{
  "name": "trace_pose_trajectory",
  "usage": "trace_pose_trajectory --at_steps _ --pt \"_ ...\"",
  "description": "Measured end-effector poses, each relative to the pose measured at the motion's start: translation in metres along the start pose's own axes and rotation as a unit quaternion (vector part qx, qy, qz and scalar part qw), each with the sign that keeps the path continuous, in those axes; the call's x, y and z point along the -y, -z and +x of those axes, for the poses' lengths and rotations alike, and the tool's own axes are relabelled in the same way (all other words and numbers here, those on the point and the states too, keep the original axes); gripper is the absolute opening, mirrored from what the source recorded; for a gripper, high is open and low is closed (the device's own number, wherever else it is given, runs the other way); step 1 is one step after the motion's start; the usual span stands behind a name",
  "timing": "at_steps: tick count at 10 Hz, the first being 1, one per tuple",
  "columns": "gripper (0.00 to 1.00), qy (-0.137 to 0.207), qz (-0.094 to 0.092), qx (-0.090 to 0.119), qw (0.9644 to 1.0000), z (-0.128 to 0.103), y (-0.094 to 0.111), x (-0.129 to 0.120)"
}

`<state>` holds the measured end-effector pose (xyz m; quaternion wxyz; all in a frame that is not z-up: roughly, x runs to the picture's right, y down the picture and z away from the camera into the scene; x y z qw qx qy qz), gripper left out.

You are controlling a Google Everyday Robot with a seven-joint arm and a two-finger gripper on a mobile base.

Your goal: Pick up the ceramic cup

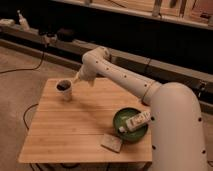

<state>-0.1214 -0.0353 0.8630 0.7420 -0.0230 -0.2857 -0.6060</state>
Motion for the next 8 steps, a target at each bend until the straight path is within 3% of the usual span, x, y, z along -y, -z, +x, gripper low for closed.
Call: trace_pose_trajectory --at_steps 4,8 --pt "0.65 0.017 0.05 0.03 0.9981 0.0 -0.033 0.019" --pt "0.65 0.038 0.064 0.041 0.9964 0.007 -0.051 0.027"
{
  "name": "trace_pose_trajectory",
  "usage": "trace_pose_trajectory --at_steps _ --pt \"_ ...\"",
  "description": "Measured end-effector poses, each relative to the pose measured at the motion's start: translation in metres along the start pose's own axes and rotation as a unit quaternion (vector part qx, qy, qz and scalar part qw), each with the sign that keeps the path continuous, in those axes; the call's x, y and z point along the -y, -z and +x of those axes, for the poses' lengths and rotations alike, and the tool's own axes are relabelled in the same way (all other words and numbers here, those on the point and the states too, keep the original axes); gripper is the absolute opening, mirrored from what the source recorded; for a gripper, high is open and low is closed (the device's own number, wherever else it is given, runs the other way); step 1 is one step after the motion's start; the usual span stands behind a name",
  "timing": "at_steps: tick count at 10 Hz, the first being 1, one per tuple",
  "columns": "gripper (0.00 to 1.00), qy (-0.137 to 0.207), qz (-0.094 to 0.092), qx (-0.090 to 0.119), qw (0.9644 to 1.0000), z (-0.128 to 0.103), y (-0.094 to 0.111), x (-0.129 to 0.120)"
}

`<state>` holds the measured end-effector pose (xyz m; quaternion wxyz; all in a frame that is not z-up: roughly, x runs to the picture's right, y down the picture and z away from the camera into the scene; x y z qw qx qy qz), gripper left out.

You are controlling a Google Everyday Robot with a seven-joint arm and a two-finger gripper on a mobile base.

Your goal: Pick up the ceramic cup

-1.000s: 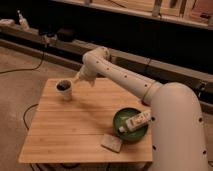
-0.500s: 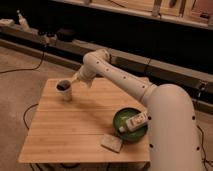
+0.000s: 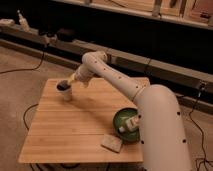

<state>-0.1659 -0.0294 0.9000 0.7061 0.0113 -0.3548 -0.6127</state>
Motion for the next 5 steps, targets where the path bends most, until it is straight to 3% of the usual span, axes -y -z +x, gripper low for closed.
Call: trace_pose_trajectory --at_steps 3,4,5 --pt "0.63 0.015 0.004 0.017 0.9997 0.001 -0.024 0.007" --pt "0.59 0.019 0.003 0.021 0.9996 0.001 -0.027 0.009" --pt "0.47 0.029 -0.004 0.033 0.999 -0.002 -0.035 0.011"
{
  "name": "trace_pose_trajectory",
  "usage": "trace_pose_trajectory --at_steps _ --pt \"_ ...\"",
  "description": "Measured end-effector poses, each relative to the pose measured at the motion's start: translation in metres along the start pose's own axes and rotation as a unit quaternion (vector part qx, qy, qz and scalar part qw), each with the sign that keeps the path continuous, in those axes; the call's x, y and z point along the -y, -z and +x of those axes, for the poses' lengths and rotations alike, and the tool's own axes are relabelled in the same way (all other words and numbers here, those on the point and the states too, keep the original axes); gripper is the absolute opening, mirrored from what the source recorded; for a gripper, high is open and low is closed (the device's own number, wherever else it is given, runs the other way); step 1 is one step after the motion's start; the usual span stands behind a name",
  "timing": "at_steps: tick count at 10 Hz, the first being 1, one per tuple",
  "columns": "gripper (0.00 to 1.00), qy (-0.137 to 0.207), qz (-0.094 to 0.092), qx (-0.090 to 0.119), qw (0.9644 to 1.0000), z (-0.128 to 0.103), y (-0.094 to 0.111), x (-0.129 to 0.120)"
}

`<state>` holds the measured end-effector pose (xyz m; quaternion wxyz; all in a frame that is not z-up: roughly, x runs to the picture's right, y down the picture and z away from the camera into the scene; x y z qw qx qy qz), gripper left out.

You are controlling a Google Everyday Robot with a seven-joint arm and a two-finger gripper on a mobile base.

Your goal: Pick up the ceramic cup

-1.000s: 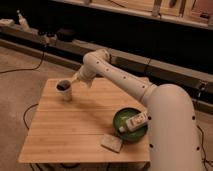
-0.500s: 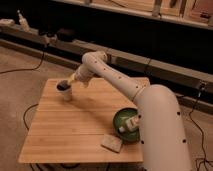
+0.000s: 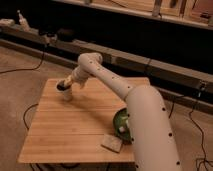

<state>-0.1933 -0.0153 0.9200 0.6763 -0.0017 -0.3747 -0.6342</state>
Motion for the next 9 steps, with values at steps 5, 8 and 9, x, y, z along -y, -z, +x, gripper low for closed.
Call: trace_pose_trajectory --at_steps 5,8,9 --pt "0.05 0.03 -0.048 0.039 0.9976 -0.006 -0.008 0.0" --pt "0.05 0.034 -0.048 0.037 0.9976 0.0 0.019 0.005" --pt "0.05 0.035 -0.047 0.03 0.9979 0.005 0.034 0.006"
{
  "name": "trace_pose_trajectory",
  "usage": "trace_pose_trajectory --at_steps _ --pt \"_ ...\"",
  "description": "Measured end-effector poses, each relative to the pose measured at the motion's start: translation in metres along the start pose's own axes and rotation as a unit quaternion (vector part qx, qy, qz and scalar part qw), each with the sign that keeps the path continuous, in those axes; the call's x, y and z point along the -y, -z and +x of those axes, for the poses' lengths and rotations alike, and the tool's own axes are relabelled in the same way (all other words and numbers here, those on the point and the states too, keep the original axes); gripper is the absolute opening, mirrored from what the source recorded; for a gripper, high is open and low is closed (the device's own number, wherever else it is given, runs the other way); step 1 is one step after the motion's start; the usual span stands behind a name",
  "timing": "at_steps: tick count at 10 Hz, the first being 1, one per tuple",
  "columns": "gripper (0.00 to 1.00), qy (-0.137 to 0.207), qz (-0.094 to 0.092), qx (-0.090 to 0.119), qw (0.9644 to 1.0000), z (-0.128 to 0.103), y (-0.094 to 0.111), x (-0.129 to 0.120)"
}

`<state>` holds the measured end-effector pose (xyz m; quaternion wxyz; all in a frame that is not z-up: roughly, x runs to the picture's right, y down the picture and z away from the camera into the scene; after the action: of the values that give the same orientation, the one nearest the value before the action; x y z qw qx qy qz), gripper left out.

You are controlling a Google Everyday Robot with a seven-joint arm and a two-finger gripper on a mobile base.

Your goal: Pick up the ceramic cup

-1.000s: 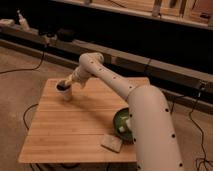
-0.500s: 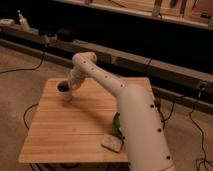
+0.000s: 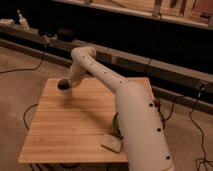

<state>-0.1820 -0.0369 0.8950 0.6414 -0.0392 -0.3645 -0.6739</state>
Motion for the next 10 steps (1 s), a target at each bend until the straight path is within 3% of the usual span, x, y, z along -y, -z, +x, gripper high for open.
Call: trace_pose_trajectory --at_steps 4,8,10 --pt "0.05 0.009 -0.007 -0.043 0.999 0.01 0.086 -0.006" --pt "0.05 0.033 0.002 -0.061 0.9976 0.005 0.132 0.012" --pt "0.05 0.035 0.004 -0.054 0.9979 -0.002 0.138 0.012"
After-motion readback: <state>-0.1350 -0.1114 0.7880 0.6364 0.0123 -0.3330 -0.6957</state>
